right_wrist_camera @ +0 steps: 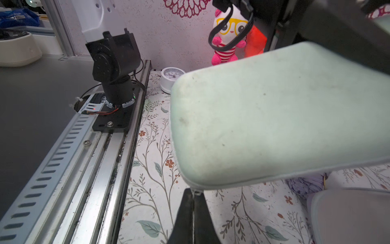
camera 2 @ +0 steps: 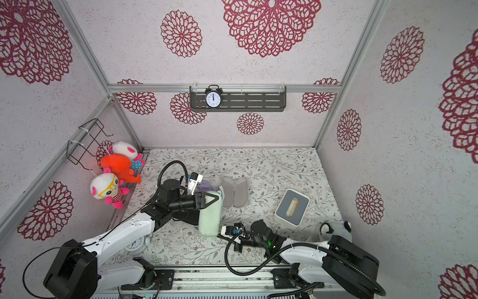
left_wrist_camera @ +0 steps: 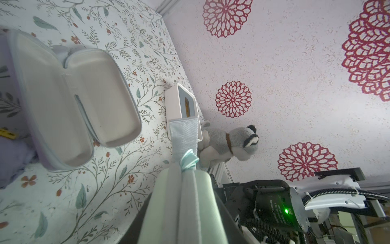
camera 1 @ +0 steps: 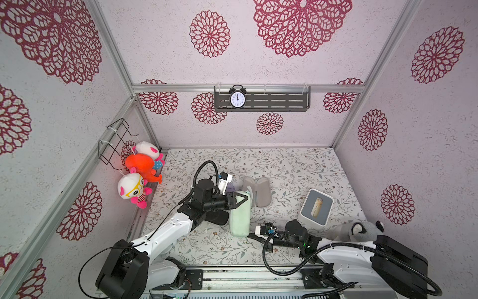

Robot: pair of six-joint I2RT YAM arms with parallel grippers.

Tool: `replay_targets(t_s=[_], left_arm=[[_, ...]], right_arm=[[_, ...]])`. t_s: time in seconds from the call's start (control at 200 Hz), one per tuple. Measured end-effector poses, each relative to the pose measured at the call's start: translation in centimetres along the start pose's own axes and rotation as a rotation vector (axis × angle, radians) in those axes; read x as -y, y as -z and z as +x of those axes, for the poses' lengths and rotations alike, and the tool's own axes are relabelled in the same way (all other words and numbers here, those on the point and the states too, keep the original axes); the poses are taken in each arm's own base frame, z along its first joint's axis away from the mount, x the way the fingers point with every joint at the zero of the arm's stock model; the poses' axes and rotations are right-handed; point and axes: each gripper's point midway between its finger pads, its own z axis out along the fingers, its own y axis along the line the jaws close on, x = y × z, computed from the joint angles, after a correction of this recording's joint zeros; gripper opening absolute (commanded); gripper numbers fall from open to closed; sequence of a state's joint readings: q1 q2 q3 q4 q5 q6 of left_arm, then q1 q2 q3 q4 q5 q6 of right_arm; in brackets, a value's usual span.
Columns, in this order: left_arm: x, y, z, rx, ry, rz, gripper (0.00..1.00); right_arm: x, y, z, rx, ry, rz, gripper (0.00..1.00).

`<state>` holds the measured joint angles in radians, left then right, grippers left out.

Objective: Put umbrellas into zippered umbrella sleeves
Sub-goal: Zip the zipper on the umbrella sleeve.

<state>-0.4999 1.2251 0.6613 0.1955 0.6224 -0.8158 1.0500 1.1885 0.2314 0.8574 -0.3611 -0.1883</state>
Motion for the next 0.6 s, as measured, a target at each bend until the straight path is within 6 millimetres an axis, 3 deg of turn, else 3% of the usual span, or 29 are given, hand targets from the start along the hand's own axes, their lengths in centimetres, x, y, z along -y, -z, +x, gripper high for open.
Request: replay_targets(t_s=[0.34,0.595], left_arm=[[-1.7,0.9,-0.2,0.088,-0.002,-0.071,0.0],[-1.9,1.0,-1.1,0.166,0.007,-0.077,0.0]], right_arm=[[-0.1,-1.3,1.1,-0.027,-0.104,0.017,0.0],[0.2,-1.8,0.6,0.001,-0.148,0.033,0.0]])
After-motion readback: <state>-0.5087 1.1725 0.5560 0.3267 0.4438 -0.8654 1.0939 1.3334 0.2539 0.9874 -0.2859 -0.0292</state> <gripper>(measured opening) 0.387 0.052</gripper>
